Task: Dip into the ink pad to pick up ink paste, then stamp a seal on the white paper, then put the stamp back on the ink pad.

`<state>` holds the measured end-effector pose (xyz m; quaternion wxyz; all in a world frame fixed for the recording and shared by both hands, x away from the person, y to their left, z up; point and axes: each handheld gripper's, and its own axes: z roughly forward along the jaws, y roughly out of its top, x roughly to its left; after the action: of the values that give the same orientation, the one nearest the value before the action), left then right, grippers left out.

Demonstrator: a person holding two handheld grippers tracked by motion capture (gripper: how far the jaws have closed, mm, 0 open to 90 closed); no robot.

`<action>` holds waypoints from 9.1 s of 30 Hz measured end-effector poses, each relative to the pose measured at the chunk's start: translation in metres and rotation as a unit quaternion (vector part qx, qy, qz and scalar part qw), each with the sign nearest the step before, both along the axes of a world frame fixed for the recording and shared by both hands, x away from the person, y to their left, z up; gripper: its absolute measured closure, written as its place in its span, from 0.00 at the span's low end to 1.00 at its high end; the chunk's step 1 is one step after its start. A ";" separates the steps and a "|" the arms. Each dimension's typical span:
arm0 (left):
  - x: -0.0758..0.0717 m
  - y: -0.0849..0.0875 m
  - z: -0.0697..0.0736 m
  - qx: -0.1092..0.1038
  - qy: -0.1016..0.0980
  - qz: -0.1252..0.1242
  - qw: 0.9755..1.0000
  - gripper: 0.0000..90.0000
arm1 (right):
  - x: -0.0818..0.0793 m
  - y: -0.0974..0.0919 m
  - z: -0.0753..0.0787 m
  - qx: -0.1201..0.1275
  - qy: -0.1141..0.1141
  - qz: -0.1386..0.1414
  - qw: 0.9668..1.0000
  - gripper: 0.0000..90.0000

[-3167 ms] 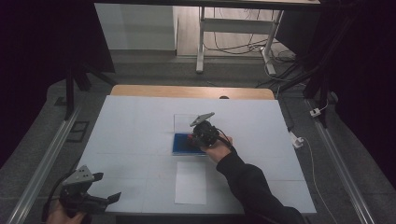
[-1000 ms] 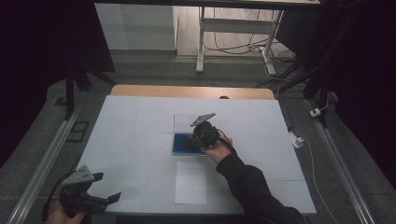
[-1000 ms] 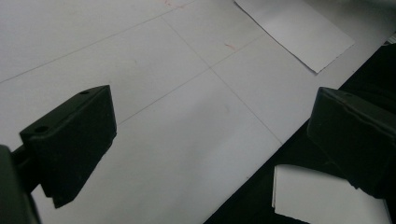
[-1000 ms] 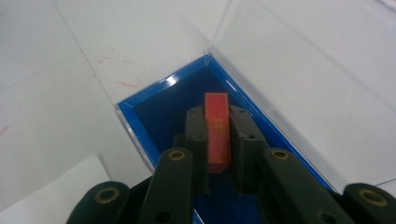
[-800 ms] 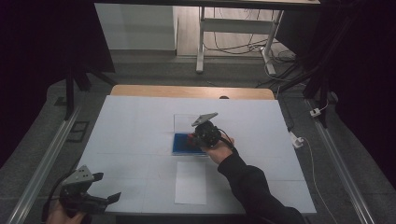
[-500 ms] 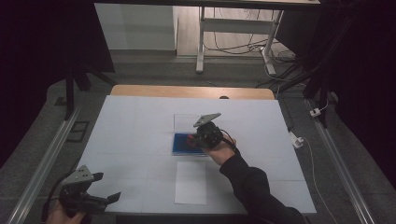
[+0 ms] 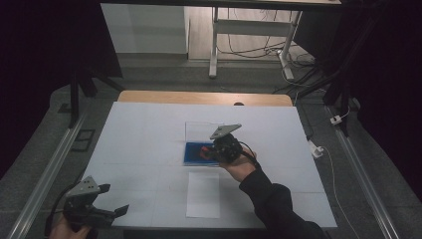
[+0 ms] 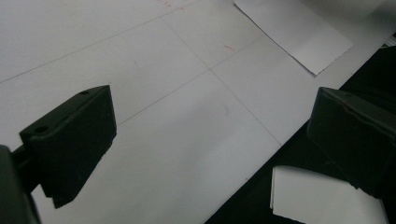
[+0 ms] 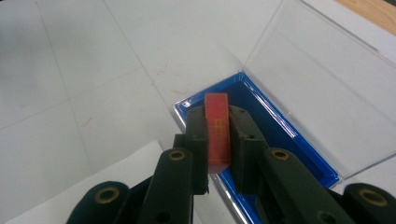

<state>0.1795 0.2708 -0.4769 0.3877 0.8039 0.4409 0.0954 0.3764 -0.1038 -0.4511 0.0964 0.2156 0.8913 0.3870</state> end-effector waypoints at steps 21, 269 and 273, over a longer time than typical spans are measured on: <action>0.000 0.000 0.000 -0.002 -0.001 -0.001 1.000 0.02 | -0.028 -0.007 0.007 0.000 -0.005 0.033 0.999 0.88; 0.001 0.001 0.000 -0.004 0.003 -0.002 1.000 0.02 | 0.039 0.012 -0.039 -0.026 0.003 -0.046 0.999 0.88; 0.001 0.001 0.000 -0.004 0.002 -0.002 1.000 0.02 | 0.041 0.015 -0.043 -0.034 0.003 -0.047 0.998 0.88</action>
<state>0.1806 0.2715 -0.4772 0.3902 0.8033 0.4408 0.0910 0.4175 -0.0889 -0.4943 0.1193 0.2547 0.8931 0.3513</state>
